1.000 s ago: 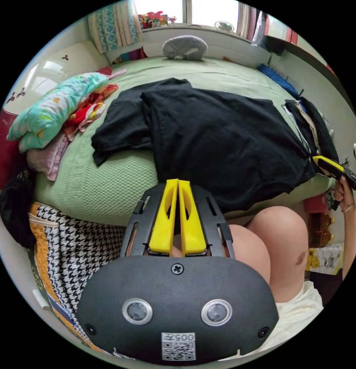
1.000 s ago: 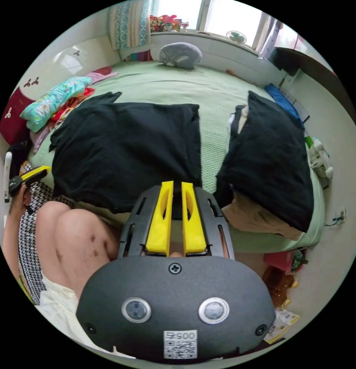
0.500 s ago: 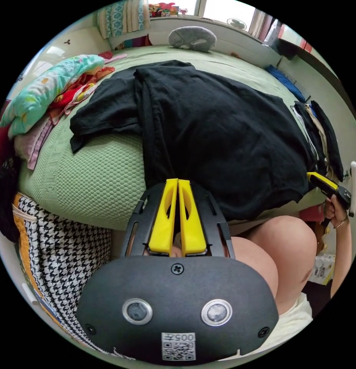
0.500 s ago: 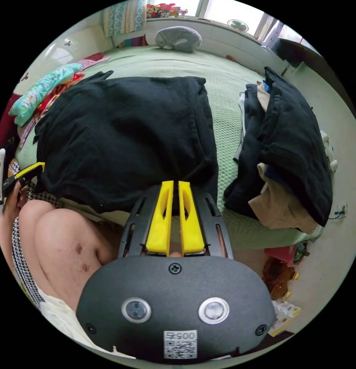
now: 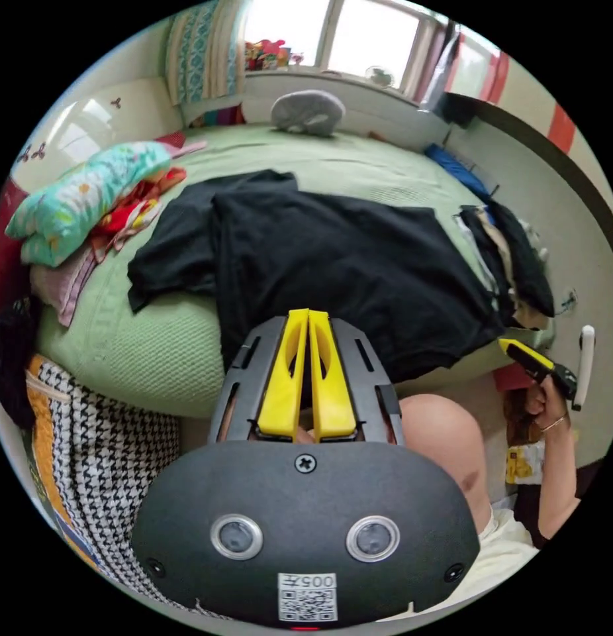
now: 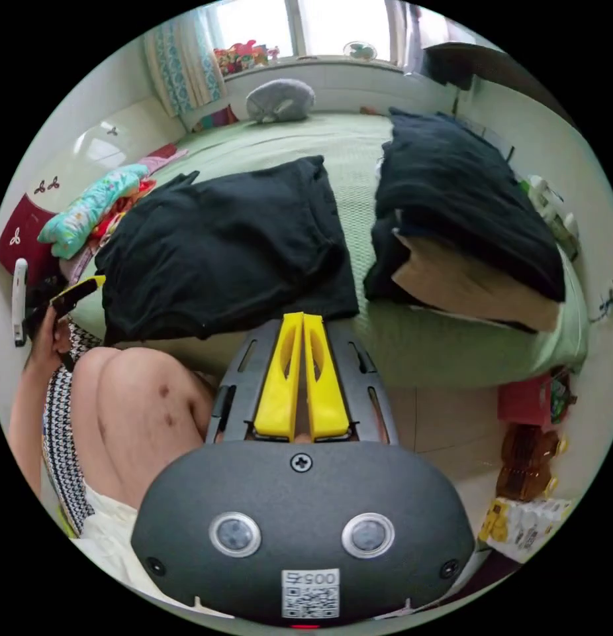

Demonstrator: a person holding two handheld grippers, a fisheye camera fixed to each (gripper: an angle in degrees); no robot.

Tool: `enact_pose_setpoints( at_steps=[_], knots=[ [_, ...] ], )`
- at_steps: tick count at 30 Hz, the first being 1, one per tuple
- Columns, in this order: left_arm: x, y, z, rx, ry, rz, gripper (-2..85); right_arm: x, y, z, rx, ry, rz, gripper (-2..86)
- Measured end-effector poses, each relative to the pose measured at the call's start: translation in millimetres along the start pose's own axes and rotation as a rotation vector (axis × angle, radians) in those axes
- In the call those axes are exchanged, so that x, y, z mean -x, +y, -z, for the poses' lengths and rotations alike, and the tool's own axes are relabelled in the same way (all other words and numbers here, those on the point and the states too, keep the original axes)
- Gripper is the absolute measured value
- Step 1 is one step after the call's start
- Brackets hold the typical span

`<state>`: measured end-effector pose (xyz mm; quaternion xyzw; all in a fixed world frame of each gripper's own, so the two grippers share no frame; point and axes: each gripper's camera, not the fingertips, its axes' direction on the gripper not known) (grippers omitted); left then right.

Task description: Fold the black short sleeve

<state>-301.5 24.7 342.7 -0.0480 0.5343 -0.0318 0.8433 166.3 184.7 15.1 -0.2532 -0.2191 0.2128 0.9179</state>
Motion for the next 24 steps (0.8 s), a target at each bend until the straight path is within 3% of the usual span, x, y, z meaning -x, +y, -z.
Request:
enact_pose_setpoints(
  at_steps=[4, 11, 16, 24],
  knots=[
    [-82.6, -24.7, 7.0, -0.055, 0.119, -0.118, 1.3, -33.6, 48.0, 17.8, 0.004, -0.008, -0.150, -1.3],
    [-219.4, -32.1, -42.9, -0.032, 0.293, -0.333, 11.8, -74.9, 63.9, 47.1, -0.010, -0.050, -0.129, -0.4],
    [-281.4, -38.8, -89.4, 0.047, 0.222, -0.403, 14.5, -111.1, 67.2, 74.7, -0.073, -0.085, -0.143, -0.5],
    [-296.9, -41.0, -127.2, 0.114, 0.146, -0.372, 13.5, -126.7, 51.6, 67.2, -0.067, -0.090, -0.133, -1.1]
  ],
)
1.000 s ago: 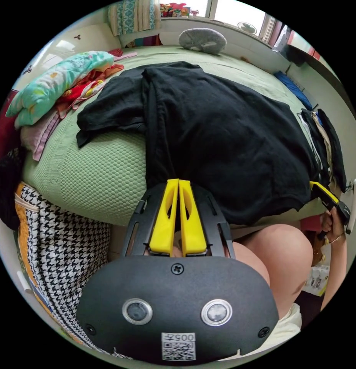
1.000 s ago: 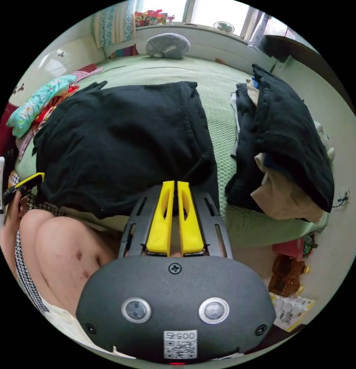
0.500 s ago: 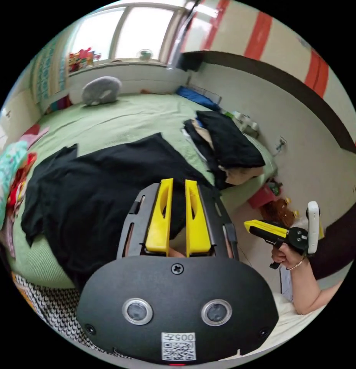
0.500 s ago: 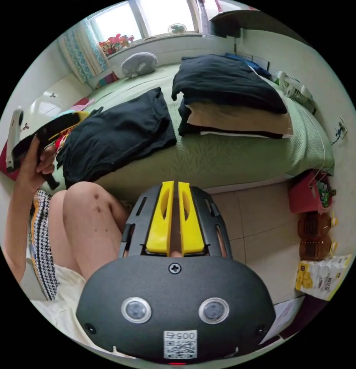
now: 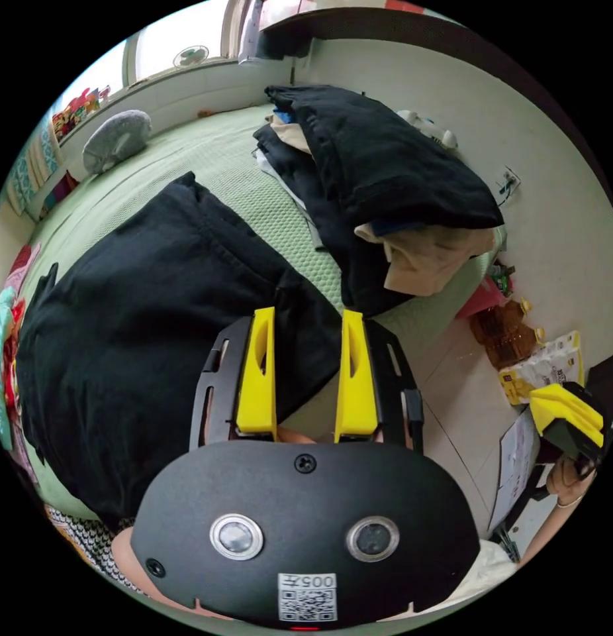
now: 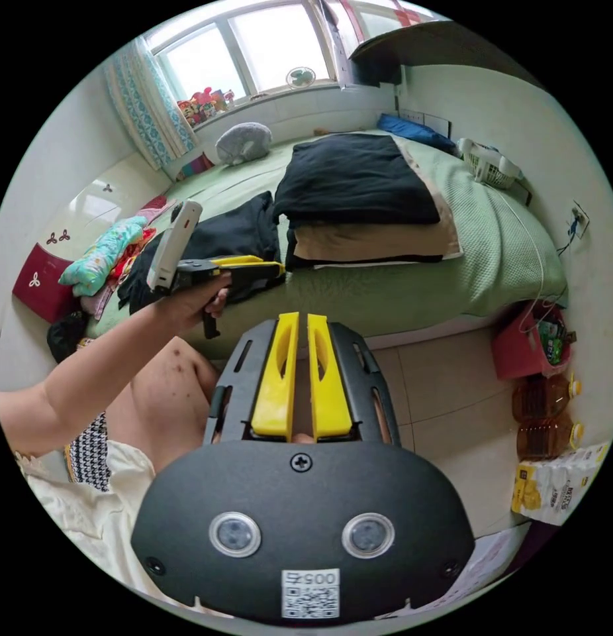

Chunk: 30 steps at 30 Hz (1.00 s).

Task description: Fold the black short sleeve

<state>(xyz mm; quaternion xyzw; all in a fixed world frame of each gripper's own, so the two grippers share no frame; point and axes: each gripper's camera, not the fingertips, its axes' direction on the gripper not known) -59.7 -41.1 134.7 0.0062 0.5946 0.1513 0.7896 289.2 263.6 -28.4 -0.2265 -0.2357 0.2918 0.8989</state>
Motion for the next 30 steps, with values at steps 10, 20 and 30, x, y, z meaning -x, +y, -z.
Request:
enact_pose_setpoints(
  at_steps=[10, 20, 30],
  knots=[
    [36.5, 13.8, 47.6, -0.077, 0.092, 0.067, 4.0, 40.9, -118.7, -12.9, -0.044, -0.059, 0.223, 0.2],
    [75.0, 52.3, 81.3, -0.167, 0.146, 0.110, 3.9, 78.6, -320.5, -142.6, 0.230, -0.157, 0.261, 6.0],
    [104.3, 85.6, 97.4, -0.199, 0.209, 0.108, 3.9, 65.9, -387.6, -244.7, 0.455, -0.280, -0.020, 7.5]
  ],
)
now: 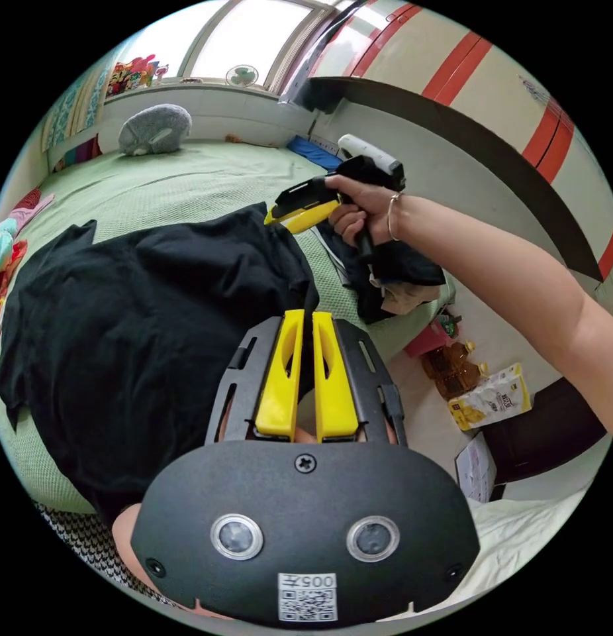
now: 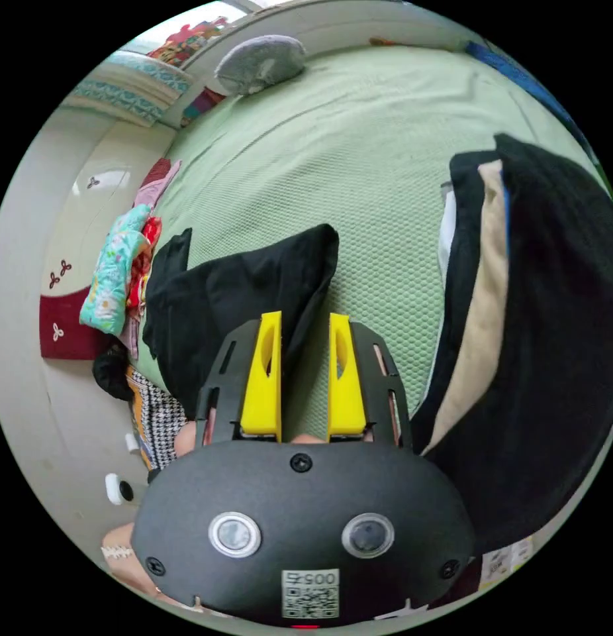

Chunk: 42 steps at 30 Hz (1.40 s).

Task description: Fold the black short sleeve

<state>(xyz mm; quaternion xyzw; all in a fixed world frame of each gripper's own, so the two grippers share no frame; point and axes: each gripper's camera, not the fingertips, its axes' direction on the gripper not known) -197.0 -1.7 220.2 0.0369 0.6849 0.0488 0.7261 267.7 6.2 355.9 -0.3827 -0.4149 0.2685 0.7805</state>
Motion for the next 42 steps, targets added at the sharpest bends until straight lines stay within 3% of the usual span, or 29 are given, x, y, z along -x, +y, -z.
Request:
enact_pose_setpoints(
  at_steps=[3, 11, 18, 25, 29, 42],
  knots=[
    [6.0, 6.7, 5.5, 0.008, -0.001, -0.010, 3.8, -1.9, -11.2, -7.1, -0.029, -0.116, -0.058, 6.7],
    [9.8, 20.1, 23.6, 0.024, 0.001, -0.024, 3.2, 39.1, -26.0, -6.7, -0.100, -0.004, -0.017, 0.5],
    [-30.3, 9.9, 37.3, -0.007, 0.085, -0.119, 2.2, 93.3, -30.7, 65.8, -0.096, 0.200, 0.115, -0.8],
    [-58.1, -2.7, 56.4, -0.071, 0.171, -0.150, 1.9, 111.3, -19.3, 130.1, -0.144, 0.451, 0.031, -0.8],
    [-43.9, 5.8, 70.2, -0.075, 0.190, -0.105, 1.9, 124.0, -13.6, 139.2, -0.155, 0.444, 0.007, -0.8],
    [63.0, 60.1, 170.5, -0.163, 0.009, 0.044, 1.2, 338.3, -33.8, 70.9, -0.110, 0.571, 0.251, -0.8]
  ],
)
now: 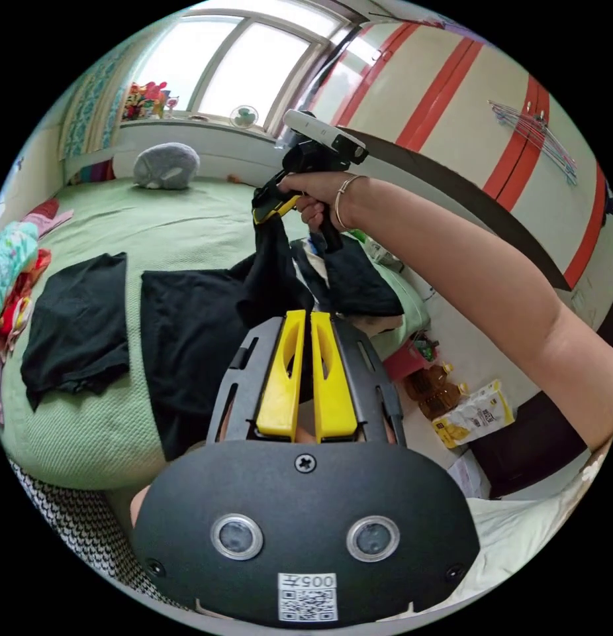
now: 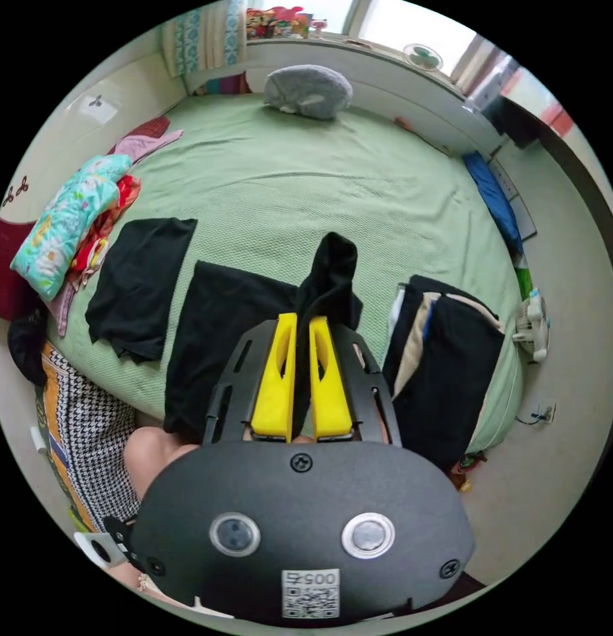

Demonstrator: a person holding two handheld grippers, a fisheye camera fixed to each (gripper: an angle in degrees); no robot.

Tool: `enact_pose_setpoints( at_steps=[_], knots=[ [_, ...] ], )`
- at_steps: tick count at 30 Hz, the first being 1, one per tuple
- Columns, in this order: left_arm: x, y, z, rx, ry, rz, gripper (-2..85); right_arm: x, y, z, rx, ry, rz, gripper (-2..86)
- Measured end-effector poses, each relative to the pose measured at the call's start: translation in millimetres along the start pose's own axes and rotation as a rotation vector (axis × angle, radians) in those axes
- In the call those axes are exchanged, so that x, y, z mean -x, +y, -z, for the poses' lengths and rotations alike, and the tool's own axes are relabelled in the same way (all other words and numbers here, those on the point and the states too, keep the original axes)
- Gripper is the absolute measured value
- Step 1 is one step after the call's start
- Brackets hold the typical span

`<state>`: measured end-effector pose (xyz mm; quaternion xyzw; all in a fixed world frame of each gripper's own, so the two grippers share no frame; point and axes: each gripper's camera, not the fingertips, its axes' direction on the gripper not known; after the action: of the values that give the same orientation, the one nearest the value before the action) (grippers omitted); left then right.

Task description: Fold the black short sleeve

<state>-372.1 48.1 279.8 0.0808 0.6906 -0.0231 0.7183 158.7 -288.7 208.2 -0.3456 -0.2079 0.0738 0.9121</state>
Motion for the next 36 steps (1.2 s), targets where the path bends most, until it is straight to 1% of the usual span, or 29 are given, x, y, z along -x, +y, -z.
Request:
enact_pose_setpoints(
  at_steps=[5, 9, 12, 13, 14, 17, 19, 22, 26, 29, 31, 33, 36],
  knots=[
    [43.9, 16.1, 27.2, -0.011, -0.059, 0.092, 1.3, 83.9, -24.6, -11.2, 0.041, -0.012, 0.092, -0.8],
    [83.0, 29.1, 31.5, 0.040, -0.113, 0.187, 2.2, 148.9, -35.7, -48.4, 0.080, 0.003, 0.187, -0.1],
    [109.3, 34.3, 27.8, 0.122, -0.187, 0.248, 3.2, 176.4, -34.9, -80.3, 0.117, 0.016, 0.234, 4.3],
    [120.2, 36.2, 28.7, 0.136, -0.191, 0.285, 3.4, 181.0, -32.6, -88.0, 0.145, 0.001, 0.252, 6.5],
    [124.9, 37.1, 29.9, 0.136, -0.186, 0.295, 3.3, 181.7, -30.5, -88.9, 0.139, -0.015, 0.259, 6.8],
    [141.8, 37.8, 36.3, 0.110, -0.157, 0.316, 4.1, 169.0, -17.7, -75.1, 0.041, -0.113, 0.243, 8.1],
    [149.8, 33.5, 38.4, 0.091, -0.180, 0.319, 4.7, 146.0, -2.4, -52.2, -0.048, -0.241, 0.223, 9.4],
    [158.0, 21.8, 32.8, 0.086, -0.198, 0.295, 5.4, 113.9, 26.4, -25.6, -0.133, -0.307, 0.244, 10.6],
    [175.2, 2.4, 8.8, 0.108, -0.201, 0.280, 8.4, 79.7, 74.1, -21.8, -0.125, -0.247, 0.259, 10.7],
    [187.8, -15.4, -16.6, 0.134, -0.156, 0.243, 12.2, 59.0, 125.8, -31.9, -0.104, -0.210, 0.269, 9.5],
    [189.9, -28.4, -38.0, 0.178, -0.233, 0.155, 13.9, 46.4, 169.0, -41.3, -0.095, -0.221, 0.259, 8.7],
    [190.5, -35.8, -54.3, 0.230, -0.265, 0.098, 14.9, 37.3, 198.3, -49.0, -0.080, -0.252, 0.243, 8.3],
    [194.9, -43.6, -76.2, 0.288, -0.242, 0.058, 15.1, 24.3, 232.6, -60.9, -0.052, -0.282, 0.235, 8.4]
  ],
)
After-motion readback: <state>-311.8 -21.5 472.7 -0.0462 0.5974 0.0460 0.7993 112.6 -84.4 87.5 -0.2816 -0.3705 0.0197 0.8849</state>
